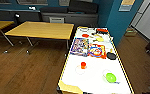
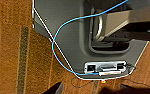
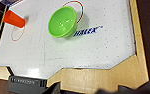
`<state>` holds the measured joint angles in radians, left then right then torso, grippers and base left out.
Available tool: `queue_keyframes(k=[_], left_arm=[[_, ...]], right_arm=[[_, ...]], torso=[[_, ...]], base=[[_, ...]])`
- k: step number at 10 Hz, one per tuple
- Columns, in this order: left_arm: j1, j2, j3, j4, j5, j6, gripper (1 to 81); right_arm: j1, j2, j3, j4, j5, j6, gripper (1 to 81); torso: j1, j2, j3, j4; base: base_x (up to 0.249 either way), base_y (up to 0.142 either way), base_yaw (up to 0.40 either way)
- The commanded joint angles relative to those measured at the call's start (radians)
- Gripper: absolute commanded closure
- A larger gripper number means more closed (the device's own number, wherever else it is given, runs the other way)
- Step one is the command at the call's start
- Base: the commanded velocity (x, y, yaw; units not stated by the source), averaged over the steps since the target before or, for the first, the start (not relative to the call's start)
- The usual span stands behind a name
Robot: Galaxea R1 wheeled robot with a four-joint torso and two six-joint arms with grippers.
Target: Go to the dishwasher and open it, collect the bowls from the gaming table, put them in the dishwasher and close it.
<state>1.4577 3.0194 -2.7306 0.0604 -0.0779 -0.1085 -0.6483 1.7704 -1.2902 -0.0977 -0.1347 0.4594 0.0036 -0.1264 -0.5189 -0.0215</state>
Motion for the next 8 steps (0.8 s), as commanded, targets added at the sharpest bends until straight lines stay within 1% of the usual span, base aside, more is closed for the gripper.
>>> queue_keyframes(k=[1,2,4,6,8], left_arm=[[0.002,0.006,0.0,-0.004,0.072,-0.002,1.0],[0.002,0.006,-0.001,-0.004,0.072,-0.002,1.0],[0.002,0.006,-0.001,-0.004,0.072,-0.002,1.0],[0.0,0.004,-0.001,-0.004,0.072,-0.002,1.0],[-0.001,0.006,-0.001,-0.004,0.072,-0.002,1.0]], right_arm=[[0.144,-0.011,-0.091,0.003,-0.069,0.22,1.0],[0.167,0.011,-0.13,0.01,-0.069,0.243,1.0],[0.215,0.065,-0.202,0.016,-0.071,0.263,1.0],[0.259,0.117,-0.248,0.018,-0.074,0.266,1.0],[0.296,0.151,-0.26,0.019,-0.08,0.266,1.0]], torso=[[0.0,0.0,0.0,0.0],[0.0,0.0,0.0,0.0],[0.0,0.0,0.0,0.0],[0.0,0.001,0.0,0.0],[0.001,0.001,-0.001,0.0]], base=[[0.0,0.0,0.0],[0.0,0.0,0.0],[0.0,0.0,0.0],[0.0,0.0,0.0],[0.0,0.0,0.0]])
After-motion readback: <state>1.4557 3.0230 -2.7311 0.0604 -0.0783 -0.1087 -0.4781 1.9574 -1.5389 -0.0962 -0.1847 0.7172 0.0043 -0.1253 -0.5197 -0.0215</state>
